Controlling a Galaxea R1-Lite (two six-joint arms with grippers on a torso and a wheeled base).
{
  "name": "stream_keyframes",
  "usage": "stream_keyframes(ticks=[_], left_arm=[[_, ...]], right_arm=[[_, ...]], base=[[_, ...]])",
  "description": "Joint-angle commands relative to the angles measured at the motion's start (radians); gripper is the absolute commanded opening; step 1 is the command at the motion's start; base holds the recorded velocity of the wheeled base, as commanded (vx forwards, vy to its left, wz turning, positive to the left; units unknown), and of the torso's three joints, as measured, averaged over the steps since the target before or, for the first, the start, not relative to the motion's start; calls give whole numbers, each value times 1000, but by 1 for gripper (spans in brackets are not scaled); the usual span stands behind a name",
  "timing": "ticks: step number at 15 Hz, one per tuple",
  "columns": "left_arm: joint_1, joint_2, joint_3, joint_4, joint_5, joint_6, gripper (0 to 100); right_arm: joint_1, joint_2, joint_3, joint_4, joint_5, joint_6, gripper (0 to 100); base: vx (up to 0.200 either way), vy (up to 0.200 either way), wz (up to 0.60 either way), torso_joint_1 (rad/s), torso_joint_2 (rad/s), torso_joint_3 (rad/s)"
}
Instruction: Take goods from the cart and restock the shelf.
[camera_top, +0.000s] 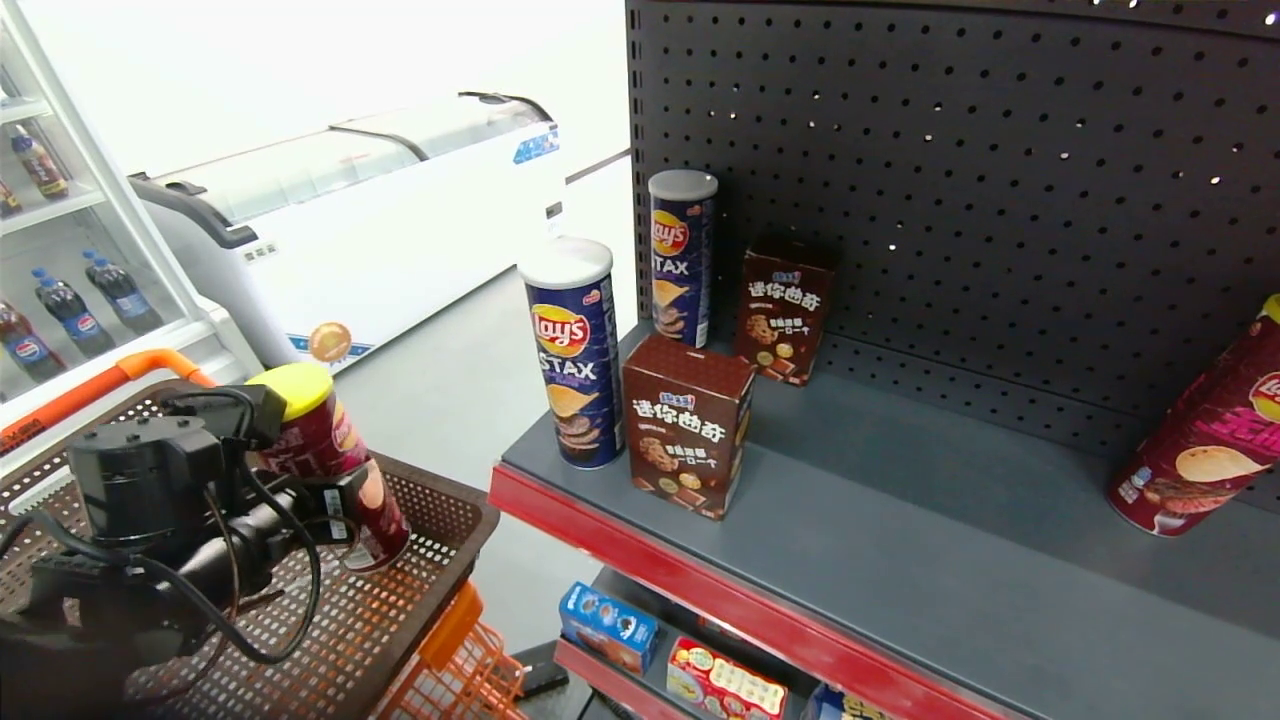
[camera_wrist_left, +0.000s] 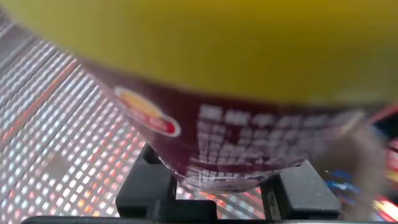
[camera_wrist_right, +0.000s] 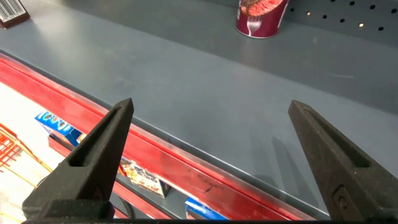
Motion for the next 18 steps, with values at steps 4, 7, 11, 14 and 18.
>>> stream_keyframes(ticks=[4,7,11,14,18], left_arm=[[-47,-324,-42,163,-135,12,0],[-103,-457,-48,310,-152,10,0],[-211,-476,-40,329,-195,-28,0],[-272,-473,-37,318,-280,-28,0],[-258,-445,-40,309,-463,44,0]], right_arm=[[1,0,0,0,0,0,100],[1,0,0,0,0,0,100],[1,0,0,0,0,0,100],[1,0,0,0,0,0,100],[1,0,0,0,0,0,100]], base=[[0,0,0,0,0,0],[0,0,0,0,0,0],[0,0,0,0,0,0],[0,0,0,0,0,0],[0,0,0,0,0,0]])
